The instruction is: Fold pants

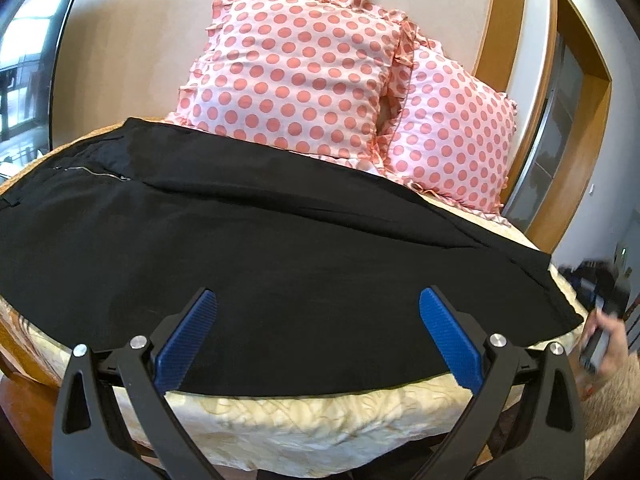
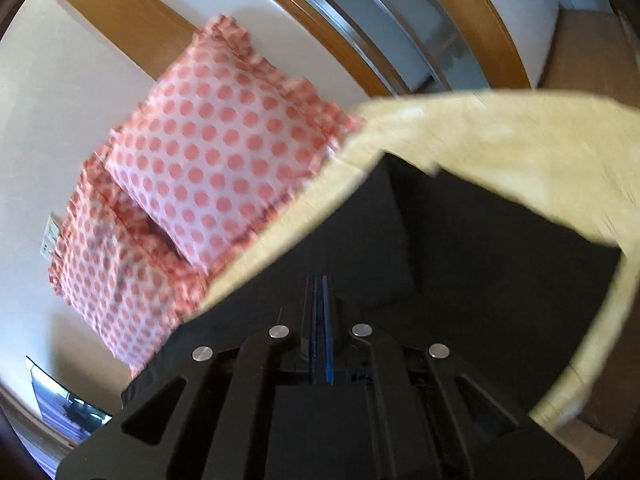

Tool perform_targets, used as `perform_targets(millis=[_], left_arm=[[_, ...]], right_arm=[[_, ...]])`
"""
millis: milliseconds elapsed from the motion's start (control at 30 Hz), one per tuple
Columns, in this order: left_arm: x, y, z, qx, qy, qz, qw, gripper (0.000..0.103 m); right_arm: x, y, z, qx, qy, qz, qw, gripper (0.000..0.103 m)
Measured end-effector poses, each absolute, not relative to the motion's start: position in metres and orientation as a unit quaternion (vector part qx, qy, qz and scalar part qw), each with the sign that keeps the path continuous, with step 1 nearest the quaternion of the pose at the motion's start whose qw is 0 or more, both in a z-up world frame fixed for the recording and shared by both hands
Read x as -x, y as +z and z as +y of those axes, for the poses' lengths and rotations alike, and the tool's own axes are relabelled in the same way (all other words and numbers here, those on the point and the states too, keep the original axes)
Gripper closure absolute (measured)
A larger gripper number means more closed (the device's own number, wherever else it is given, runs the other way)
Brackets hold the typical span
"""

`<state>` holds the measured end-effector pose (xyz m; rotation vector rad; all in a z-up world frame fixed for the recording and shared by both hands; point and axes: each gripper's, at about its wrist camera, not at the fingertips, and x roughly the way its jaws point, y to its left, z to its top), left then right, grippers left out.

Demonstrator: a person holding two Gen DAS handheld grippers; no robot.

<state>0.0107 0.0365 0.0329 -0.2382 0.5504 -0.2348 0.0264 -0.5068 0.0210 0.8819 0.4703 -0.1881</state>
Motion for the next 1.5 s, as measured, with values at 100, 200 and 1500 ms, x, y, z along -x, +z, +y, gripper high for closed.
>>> perform_targets(millis=[100,200,1500], left_arm=[[-0.011,0.032,0.031,0.126,-0.123,0.28,0.944,0.002],[-0.006,0.032,0.026,0.127,-0.116,0.286,0.943,0.002],[-0.014,0.01,0.038,0.141,-0.09,0.32,0.932,0.002]], right_arm=[[-0.023,0.015,-0.517,-0.47,-0.073,0.241,0.846,0.098],[-0.032,0.018,-0.513,-0.479,-0.05,0.252,0.839,0.072],[-0.101,-0.005,-0.522,-0.555,-0.105,0.227,0.793,0.069]])
